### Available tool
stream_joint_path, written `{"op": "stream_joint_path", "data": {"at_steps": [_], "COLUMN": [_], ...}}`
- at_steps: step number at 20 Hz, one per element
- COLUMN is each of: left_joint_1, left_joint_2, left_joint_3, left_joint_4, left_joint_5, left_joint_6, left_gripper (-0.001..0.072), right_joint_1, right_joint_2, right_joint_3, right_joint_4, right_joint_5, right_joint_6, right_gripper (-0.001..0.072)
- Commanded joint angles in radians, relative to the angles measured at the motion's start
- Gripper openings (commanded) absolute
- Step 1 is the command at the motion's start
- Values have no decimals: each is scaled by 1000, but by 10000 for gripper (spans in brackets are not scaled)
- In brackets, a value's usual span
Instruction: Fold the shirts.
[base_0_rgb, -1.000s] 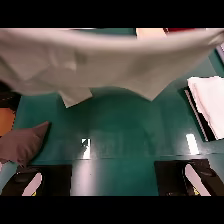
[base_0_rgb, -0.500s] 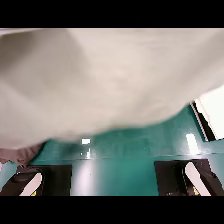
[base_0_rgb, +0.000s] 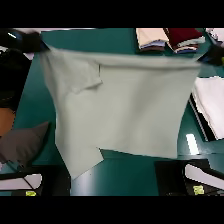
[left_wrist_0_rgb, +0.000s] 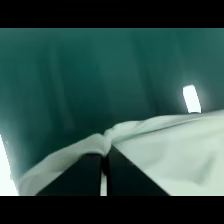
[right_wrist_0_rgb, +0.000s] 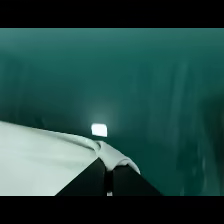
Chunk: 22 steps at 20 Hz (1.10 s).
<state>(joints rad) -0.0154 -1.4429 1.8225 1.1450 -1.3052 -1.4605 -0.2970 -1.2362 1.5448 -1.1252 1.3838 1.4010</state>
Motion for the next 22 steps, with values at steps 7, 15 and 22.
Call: {"op": "stream_joint_path", "data": {"at_steps": [7,15,22], "left_joint_1": [-8,42,42], "left_joint_2": [-291,-291,-291], "left_joint_3": [-24,-35,-256], "left_joint_4": [58,60,58], "left_joint_5": [238,-21,-11], "left_joint_6": [41,67,61], "left_gripper": [24,25,26], "right_joint_1": [113,118,130], "right_joint_2": [-462,-436,-283], "right_joint_3": [254,256,-143], "right_joint_4": [-98,-108,-93], "right_joint_5": [-93,51,-123], "right_joint_6": [75,45,45], "right_gripper": [15,15,17]}}
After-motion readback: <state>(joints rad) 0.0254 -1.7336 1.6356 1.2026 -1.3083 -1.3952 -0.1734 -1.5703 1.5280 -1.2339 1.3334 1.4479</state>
